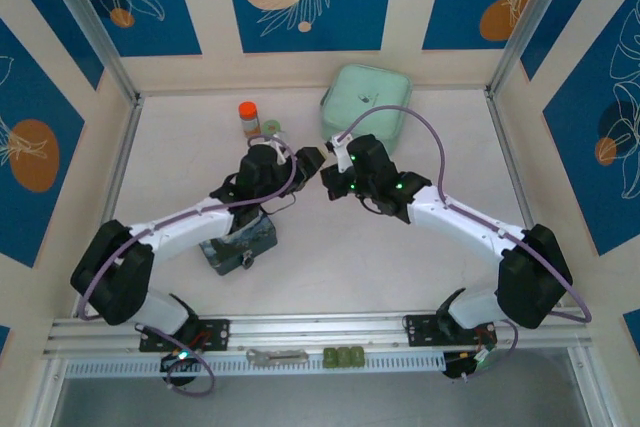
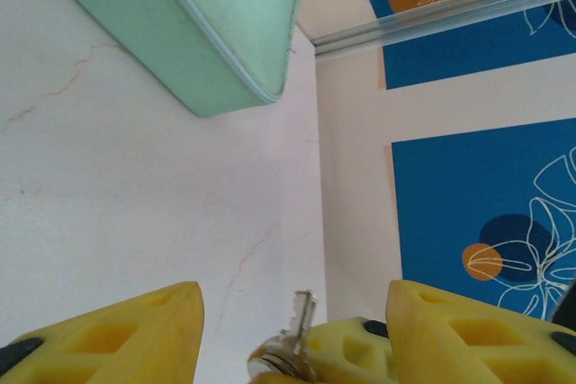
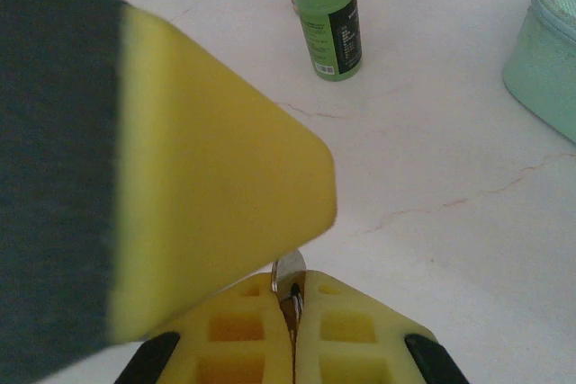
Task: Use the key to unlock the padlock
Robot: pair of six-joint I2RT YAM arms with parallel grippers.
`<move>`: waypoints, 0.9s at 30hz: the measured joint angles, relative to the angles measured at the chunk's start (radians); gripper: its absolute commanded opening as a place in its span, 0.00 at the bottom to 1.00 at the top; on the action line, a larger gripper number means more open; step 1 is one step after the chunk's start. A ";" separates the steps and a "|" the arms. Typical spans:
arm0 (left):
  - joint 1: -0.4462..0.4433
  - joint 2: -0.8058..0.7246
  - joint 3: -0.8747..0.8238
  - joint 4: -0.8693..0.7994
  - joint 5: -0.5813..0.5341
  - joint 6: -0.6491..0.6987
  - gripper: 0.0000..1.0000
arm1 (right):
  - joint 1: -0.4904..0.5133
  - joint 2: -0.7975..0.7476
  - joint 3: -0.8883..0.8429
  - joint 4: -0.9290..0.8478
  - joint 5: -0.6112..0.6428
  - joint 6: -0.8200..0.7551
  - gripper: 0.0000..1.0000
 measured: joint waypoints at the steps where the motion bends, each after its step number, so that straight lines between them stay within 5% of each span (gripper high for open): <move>1: 0.000 0.005 0.002 0.000 0.000 -0.004 0.48 | 0.003 0.000 -0.001 0.003 0.000 0.000 0.00; 15: 0.000 0.027 0.030 -0.009 -0.007 -0.005 0.00 | 0.012 0.000 -0.006 0.014 0.008 -0.013 0.01; 22: 0.000 0.027 0.030 -0.003 -0.007 0.023 0.00 | -0.051 -0.038 -0.034 0.019 -0.130 -0.006 0.62; 27: 0.006 0.027 0.030 0.008 0.018 0.127 0.00 | -0.216 -0.156 -0.098 0.051 -0.387 0.080 0.69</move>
